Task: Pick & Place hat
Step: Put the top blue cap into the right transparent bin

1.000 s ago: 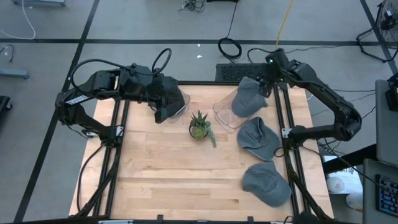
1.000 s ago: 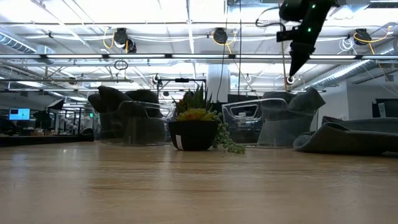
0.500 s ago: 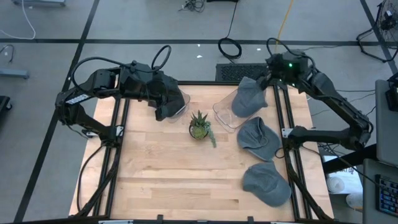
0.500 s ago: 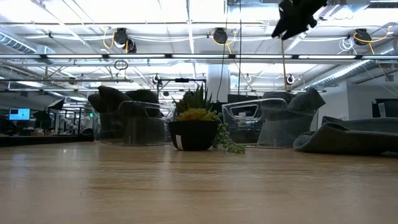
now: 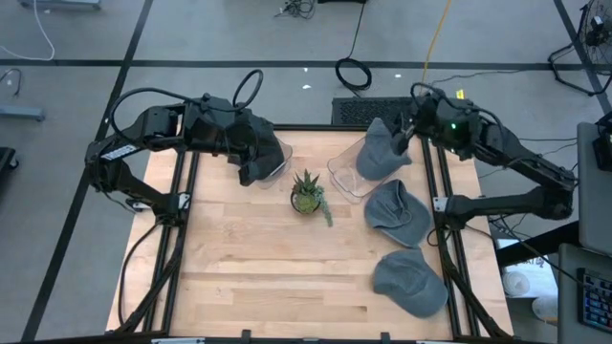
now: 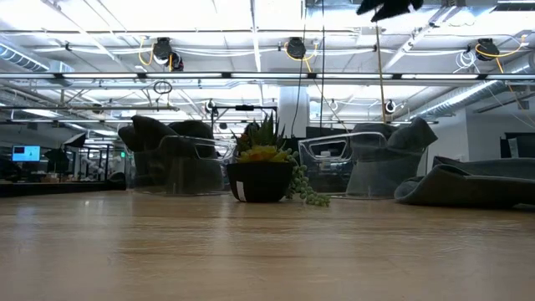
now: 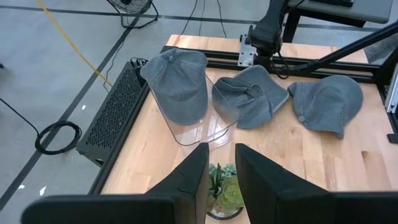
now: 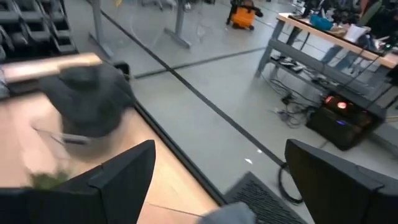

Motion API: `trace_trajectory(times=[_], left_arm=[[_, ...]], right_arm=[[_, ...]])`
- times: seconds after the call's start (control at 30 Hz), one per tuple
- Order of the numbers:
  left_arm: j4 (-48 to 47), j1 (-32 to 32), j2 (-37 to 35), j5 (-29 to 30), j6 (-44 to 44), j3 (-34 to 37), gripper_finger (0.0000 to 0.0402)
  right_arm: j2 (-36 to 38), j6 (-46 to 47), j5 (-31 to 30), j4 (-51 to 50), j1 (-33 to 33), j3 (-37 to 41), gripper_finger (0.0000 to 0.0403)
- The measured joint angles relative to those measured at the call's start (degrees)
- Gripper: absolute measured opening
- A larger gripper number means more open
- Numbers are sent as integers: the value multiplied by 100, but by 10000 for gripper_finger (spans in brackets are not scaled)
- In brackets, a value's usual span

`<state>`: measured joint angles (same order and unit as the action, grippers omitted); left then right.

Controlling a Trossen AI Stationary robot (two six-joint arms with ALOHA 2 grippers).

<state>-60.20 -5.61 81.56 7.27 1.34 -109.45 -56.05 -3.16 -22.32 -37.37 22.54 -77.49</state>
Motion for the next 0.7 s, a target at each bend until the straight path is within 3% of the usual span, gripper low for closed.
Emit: trace_trajectory(times=[0.3,0.47,0.7], left_arm=[[-4,0,0,1,168,0,88],[-7,0,1,1,319,0,88],[-9,0,0,-336,407,0,88]], right_arm=[[-219,707,-1462,-406,-1745,-752,344],[-507,847,-2669,-756,-2705,-1120,344],[-1053,2216,-3523,-1861,-3610,-1806,344]])
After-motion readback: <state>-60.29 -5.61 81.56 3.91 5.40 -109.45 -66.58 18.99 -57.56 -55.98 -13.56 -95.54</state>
